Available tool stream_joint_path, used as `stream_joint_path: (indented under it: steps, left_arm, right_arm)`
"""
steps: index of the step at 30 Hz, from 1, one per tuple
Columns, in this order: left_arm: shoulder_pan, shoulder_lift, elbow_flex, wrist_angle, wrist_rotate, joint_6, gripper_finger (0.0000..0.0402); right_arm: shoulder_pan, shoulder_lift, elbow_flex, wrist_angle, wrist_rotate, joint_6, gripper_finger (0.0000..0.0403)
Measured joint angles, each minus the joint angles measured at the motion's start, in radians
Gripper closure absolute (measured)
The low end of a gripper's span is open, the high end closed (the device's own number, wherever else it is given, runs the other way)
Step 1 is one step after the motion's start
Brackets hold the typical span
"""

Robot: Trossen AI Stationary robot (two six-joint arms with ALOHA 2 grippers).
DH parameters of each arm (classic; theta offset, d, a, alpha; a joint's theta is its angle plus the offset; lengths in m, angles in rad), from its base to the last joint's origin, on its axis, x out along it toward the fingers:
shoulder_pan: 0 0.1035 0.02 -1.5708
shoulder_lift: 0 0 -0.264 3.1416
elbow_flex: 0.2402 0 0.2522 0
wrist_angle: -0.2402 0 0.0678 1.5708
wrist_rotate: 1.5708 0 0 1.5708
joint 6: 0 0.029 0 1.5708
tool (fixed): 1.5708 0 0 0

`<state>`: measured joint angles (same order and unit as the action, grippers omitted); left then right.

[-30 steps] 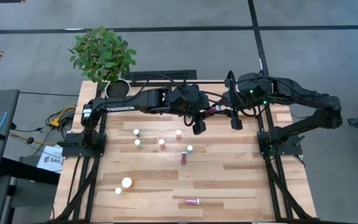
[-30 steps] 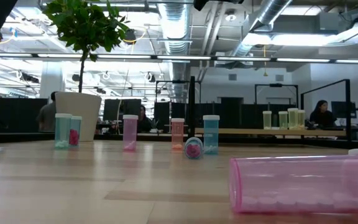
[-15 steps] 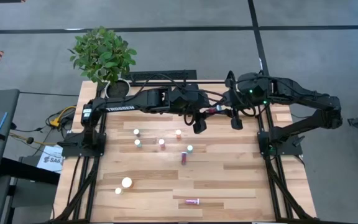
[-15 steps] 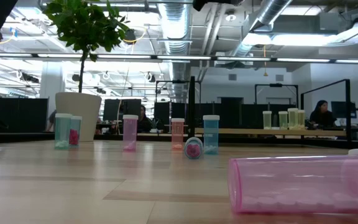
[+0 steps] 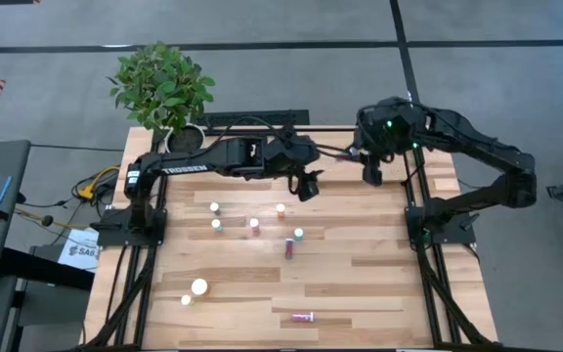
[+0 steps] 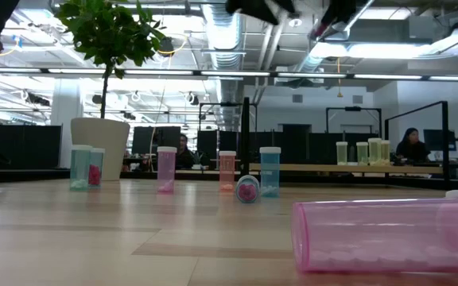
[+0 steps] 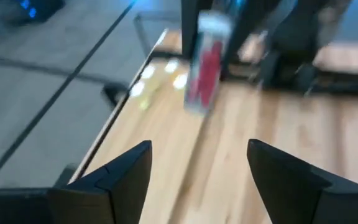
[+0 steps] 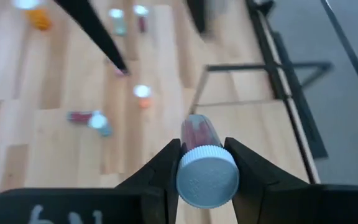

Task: Pick and place medicine bottles onto shelf by color
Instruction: Put the blue pill bottle on the shelf

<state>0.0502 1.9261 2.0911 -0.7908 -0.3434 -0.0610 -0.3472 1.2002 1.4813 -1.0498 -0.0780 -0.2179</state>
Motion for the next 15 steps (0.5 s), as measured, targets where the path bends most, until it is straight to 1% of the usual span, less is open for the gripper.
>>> stream_joint_path:
  steps: [2,4,9,12,15]
  left_arm:
    - [0.000,-0.010,0.001,-0.050,-0.040,-0.013,0.0148]
    - [0.002,-0.022,0.001,-0.139,-0.084,-0.019,0.0148]
    - [0.013,-0.030,0.023,-0.330,-0.193,-0.030,0.0148]
    - [0.031,-0.032,0.038,-0.437,-0.204,-0.062,0.0148]
    - [0.053,-0.032,0.040,-0.506,-0.206,-0.090,0.0148]
  right_arm:
    - [-0.048,0.008,0.000,0.003,0.000,-0.007,0.0281]
    - [-0.094,0.024,0.001,0.006,0.000,-0.005,0.0280]
    - [-0.206,0.105,0.001,0.008,0.000,0.008,0.0276]
    - [-0.268,0.180,0.000,0.008,0.001,0.012,0.0277]
    - [-0.321,0.258,0.000,0.010,0.001,0.051,0.0278]
